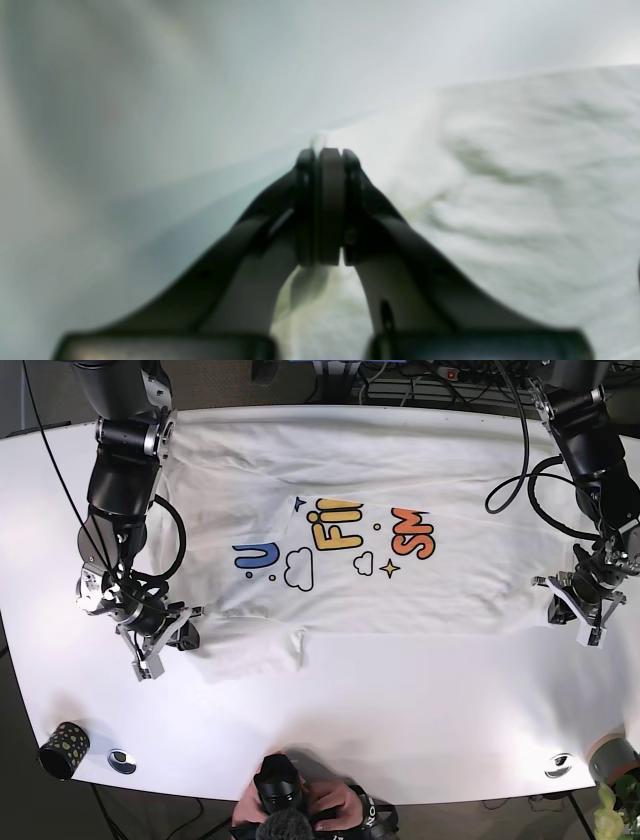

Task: Fold the T-shirt properly
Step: 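Lift the hem edge with both grippers and fold it toward the collar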

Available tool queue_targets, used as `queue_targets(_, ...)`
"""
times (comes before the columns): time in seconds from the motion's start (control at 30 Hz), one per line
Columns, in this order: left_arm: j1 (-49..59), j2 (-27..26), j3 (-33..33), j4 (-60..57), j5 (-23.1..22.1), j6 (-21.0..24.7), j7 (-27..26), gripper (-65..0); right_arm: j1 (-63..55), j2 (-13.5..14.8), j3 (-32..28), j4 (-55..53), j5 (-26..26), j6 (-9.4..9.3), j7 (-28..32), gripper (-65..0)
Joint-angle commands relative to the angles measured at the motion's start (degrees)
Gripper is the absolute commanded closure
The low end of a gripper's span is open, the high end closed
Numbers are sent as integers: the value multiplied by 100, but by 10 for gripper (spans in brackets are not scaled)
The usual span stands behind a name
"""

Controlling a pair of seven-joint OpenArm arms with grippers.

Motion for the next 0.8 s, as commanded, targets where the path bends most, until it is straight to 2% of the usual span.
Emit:
queue_targets(0.0,-124,-131,-120,129,-423,-97,-107,0,104,93,38,410,95,15,-10,0)
queue_targets(0.1,-89,-157,-216,129,-669,-123,60,0,7,110,56,761,95,24,-247,0)
queue_targets(0.23,-89,-157,-243,208,-687,-132,324,0,-248,110,56,1333,95,33,-476,0)
queue_targets(0.47,306,-131,-647,780,-678,-141,385,0,-819,110,65,2449,113,33,-994,0)
queue_targets(0.57,342,-131,-682,964,-678,-141,711,0,-1162,110,74,2942,130,33,-1196,0)
queue_targets(0.77,887,-105,-1016,1509,-687,-141,851,0,-1927,102,74,3865,130,33,-1267,0)
